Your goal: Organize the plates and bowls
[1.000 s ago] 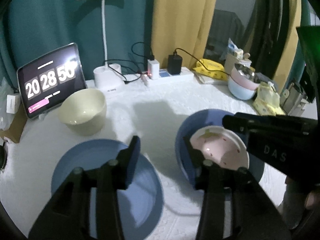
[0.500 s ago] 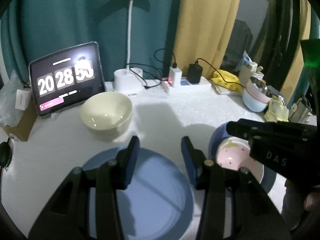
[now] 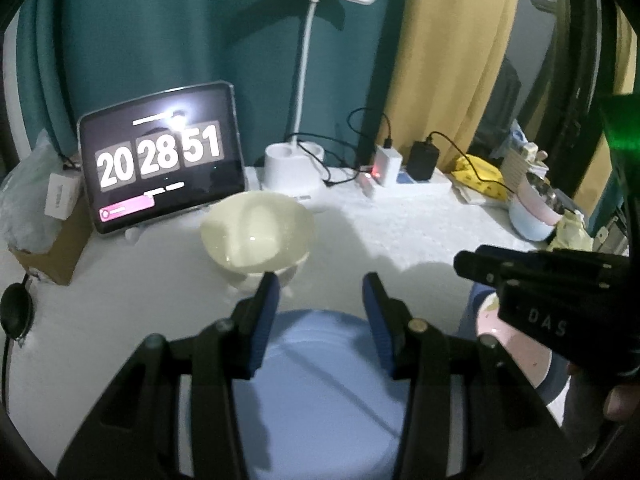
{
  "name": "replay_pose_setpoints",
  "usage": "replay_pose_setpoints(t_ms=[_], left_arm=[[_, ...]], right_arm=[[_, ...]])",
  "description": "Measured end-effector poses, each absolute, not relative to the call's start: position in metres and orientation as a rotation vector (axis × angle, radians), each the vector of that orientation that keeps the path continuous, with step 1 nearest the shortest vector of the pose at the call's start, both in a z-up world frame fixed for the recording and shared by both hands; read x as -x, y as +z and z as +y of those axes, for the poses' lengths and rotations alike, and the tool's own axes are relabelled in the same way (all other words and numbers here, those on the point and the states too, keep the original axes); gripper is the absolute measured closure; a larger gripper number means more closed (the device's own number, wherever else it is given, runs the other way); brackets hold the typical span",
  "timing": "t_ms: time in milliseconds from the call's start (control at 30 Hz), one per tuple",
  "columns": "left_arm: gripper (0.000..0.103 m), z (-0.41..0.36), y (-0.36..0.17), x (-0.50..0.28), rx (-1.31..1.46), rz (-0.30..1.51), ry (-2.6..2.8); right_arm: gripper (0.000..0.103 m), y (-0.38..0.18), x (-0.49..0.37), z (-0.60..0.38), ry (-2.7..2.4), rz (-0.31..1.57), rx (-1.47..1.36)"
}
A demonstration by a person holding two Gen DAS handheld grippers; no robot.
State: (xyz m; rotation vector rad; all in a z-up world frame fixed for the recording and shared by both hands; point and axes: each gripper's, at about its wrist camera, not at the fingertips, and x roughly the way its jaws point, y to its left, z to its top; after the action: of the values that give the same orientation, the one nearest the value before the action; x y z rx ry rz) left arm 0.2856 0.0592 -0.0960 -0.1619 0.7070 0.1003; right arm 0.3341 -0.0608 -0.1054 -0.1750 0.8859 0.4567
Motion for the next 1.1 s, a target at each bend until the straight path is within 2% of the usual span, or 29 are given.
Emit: replay_pose_setpoints(t_ms=[1100], left_arm=[[0.058,0.145,-0.128,-0.323,0.208,0.751,0.182]], right_arm=[[0.082,-0.134,-0.377,0.024,0.511,0.943,0.206]])
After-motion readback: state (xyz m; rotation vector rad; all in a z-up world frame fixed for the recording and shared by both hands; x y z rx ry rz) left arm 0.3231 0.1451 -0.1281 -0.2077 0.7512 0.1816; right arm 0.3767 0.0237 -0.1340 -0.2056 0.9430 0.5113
